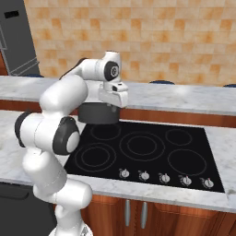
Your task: Move the pot and pan from the stove into the sink.
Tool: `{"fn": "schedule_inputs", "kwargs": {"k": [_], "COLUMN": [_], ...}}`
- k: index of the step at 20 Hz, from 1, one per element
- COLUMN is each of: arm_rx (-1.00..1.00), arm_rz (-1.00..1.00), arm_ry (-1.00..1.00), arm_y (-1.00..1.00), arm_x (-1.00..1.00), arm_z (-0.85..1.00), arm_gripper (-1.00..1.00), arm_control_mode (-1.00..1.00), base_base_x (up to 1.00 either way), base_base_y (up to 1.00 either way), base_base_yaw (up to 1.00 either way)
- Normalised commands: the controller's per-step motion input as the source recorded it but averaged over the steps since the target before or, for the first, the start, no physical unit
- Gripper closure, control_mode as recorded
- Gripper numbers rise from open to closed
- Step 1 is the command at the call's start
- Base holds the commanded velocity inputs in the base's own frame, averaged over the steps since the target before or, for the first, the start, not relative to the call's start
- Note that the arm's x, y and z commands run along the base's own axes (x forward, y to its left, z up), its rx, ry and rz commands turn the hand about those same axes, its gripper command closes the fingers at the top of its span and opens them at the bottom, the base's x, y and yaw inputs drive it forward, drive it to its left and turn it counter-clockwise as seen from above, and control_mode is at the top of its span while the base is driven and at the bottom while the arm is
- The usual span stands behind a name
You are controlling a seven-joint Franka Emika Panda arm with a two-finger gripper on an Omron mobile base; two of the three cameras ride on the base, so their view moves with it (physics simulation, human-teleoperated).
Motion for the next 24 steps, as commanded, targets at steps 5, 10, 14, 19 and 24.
{"fn": "schedule_inputs", "kwargs": {"k": [5,10,14,19,24], "arm_rx": [0.0,0.0,0.02,0.04,0.06], "arm_rz": [0.18,0.21,0.22,0.17,0.16], "arm_ry": [-0.03,-0.08,-0.16,-0.27,-0.28], "arm_y": [-0.19,-0.22,-0.23,-0.18,-0.15], "arm_x": [-0.95,-0.81,-0.68,-0.64,-0.64], "arm_z": [0.37,0.3,0.17,0.02,0.0], "arm_gripper": [1.0,1.0,1.0,1.0,1.0], "arm_control_mode": [-1.0,-1.0,-1.0,-1.0,-1.0], "base_base_x": [0.0,0.0,0.0,0.0,0.0], "base_base_y": [0.0,0.0,0.0,0.0,0.0], "base_base_yaw": [0.0,0.0,0.0,0.0,0.0]}}
